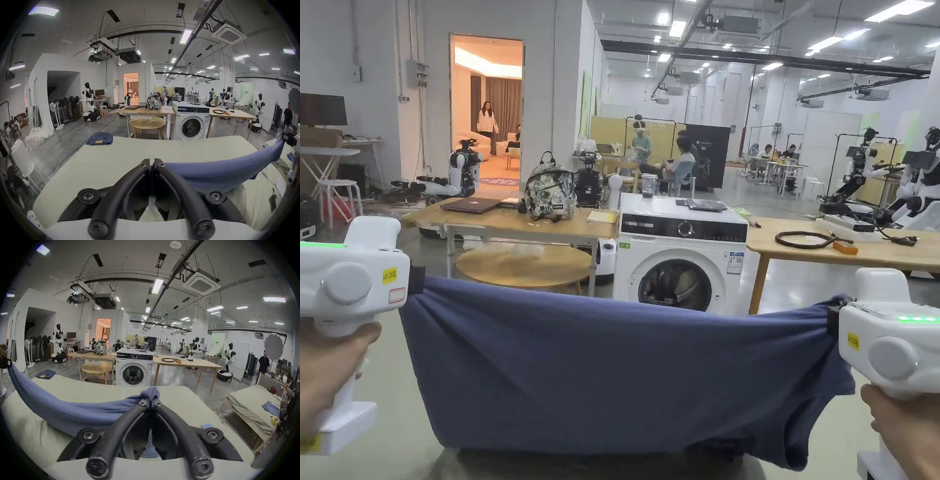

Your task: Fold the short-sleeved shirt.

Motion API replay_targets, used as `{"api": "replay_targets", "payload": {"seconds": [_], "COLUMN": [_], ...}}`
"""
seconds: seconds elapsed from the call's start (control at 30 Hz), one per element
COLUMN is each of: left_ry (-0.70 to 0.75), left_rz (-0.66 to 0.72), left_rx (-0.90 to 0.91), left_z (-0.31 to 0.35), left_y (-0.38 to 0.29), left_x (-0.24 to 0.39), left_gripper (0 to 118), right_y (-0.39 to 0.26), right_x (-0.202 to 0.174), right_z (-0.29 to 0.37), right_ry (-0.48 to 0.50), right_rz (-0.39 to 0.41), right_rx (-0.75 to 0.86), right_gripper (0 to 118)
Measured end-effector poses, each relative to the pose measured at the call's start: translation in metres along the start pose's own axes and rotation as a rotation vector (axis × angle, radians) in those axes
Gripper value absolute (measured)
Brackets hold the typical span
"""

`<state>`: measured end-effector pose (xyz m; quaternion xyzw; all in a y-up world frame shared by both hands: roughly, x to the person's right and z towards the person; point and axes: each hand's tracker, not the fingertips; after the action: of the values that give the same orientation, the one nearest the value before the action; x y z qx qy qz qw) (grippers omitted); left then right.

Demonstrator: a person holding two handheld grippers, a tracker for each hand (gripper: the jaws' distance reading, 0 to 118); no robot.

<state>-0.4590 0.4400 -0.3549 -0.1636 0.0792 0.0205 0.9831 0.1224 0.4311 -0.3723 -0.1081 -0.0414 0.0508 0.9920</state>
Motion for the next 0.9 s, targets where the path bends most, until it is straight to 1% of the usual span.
{"api": "replay_targets", "payload": {"seconds": [0.2, 0.4, 0.5, 0.63, 0.77, 0.9], "left_ry": [-0.012, -0.032, -0.039, -0.04, -0.042, -0.038], "left_rz": [-0.019, 0.009, 0.026, 0.041, 0.031, -0.021], "left_rx": [-0.011, -0.071, -0.107, -0.19, -0.284, -0.37], "left_z": [0.048, 0.084, 0.107, 0.129, 0.145, 0.151], "left_y": [-0.053, -0.118, -0.155, -0.203, -0.244, -0.276], "left_x": [-0.006, -0.015, -0.012, -0.013, -0.011, -0.01], "left_gripper": [0, 0, 0, 0, 0, 0], "right_y": [-0.04, -0.091, -0.124, -0.165, -0.198, -0.229], "right_x": [0.008, 0.004, 0.003, -0.003, -0.003, -0.006], "right_z": [0.051, 0.085, 0.105, 0.131, 0.152, 0.164], "right_ry": [0.012, 0.03, 0.037, 0.047, 0.071, 0.075], "right_rz": [0.019, 0.074, 0.072, 0.129, 0.114, 0.173], "right_rx": [-0.037, -0.132, -0.176, -0.241, -0.326, -0.407], "right_gripper": [0, 0, 0, 0, 0, 0]}}
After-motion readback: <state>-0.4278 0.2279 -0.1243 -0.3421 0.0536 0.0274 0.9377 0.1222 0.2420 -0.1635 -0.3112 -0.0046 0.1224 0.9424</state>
